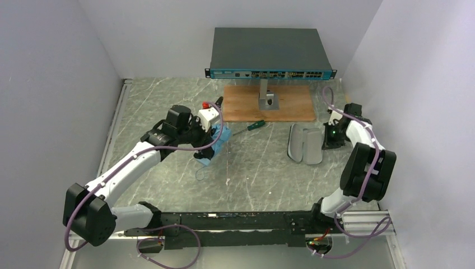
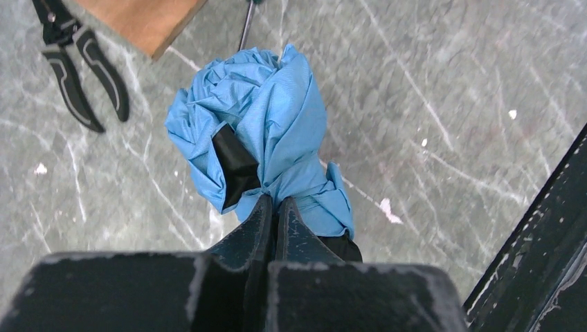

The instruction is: Open the umbrella

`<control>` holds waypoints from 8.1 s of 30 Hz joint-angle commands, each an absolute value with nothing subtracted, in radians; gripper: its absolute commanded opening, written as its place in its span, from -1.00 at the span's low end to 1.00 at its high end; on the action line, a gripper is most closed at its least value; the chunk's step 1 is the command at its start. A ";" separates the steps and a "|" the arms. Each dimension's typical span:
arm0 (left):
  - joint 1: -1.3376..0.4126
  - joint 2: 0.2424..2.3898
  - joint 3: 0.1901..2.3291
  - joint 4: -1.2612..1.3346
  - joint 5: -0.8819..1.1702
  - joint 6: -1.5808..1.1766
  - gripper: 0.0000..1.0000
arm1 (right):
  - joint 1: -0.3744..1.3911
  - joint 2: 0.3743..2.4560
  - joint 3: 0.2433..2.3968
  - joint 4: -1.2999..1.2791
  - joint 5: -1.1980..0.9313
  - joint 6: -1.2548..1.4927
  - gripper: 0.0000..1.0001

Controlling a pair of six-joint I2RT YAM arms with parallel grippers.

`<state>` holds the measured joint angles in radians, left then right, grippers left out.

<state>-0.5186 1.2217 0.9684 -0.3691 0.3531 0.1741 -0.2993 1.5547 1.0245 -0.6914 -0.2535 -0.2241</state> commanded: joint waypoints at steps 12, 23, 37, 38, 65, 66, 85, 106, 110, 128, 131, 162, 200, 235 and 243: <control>-0.457 1.141 1.032 -0.536 0.582 0.310 -1.00 | -0.375 1.512 1.226 -0.824 -0.466 -0.483 0.64; -0.440 1.159 1.156 -0.687 0.894 0.245 -1.00 | -0.300 1.113 1.185 -0.895 -0.884 -0.733 0.99; -0.440 1.250 1.170 -0.707 1.126 0.032 -1.00 | 0.656 0.925 1.090 -0.570 -0.580 -0.961 0.99; -0.439 1.254 1.167 -0.700 1.125 0.016 -1.00 | 0.704 0.940 1.096 -0.567 -0.541 -0.982 0.99; -0.470 1.271 1.136 -0.694 1.194 -0.042 -1.00 | 1.088 1.211 0.982 -0.358 -0.270 -1.090 0.75; -0.471 1.270 1.135 -0.692 1.197 -0.043 -1.00 | 1.088 1.210 0.975 -0.355 -0.273 -1.093 0.53; 0.027 1.125 1.319 -0.683 1.121 0.229 0.78 | 0.702 1.144 1.049 -0.631 -0.685 -0.612 -1.00; -0.414 1.048 1.262 -0.905 0.899 0.646 0.30 | 0.682 1.197 1.105 -0.633 -0.817 -0.486 -1.00; -0.441 1.062 1.222 -0.857 0.918 0.575 0.23 | 0.682 1.214 1.116 -0.631 -0.824 -0.489 -1.00; 0.071 1.080 1.262 -0.706 0.842 0.442 -0.78 | 0.618 1.206 0.996 -0.787 -0.801 -0.475 -1.00; 0.071 1.046 1.230 -0.640 0.807 0.405 0.19 | 0.613 1.240 1.025 -0.737 -0.829 -0.391 -1.00; -0.235 0.927 0.978 -0.404 0.088 0.507 -0.84 | 0.595 1.323 1.118 -0.847 -0.923 -0.394 -1.00; 0.385 0.943 1.205 -0.392 1.019 -0.107 0.99 | 0.440 1.331 1.096 -0.457 -1.093 -0.027 -1.00; 0.083 0.788 0.818 0.232 1.102 -0.732 0.99 | 0.814 1.682 1.439 0.361 -1.117 0.636 -1.00; 0.083 0.830 0.835 0.239 1.085 -0.740 0.01 | 0.817 1.636 1.384 0.314 -1.121 0.599 -0.95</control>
<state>0.0803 0.8154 0.7963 0.1837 1.1057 -0.7303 0.8185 1.7126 1.3849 0.2562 -1.0828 0.6331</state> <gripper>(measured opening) 0.661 0.374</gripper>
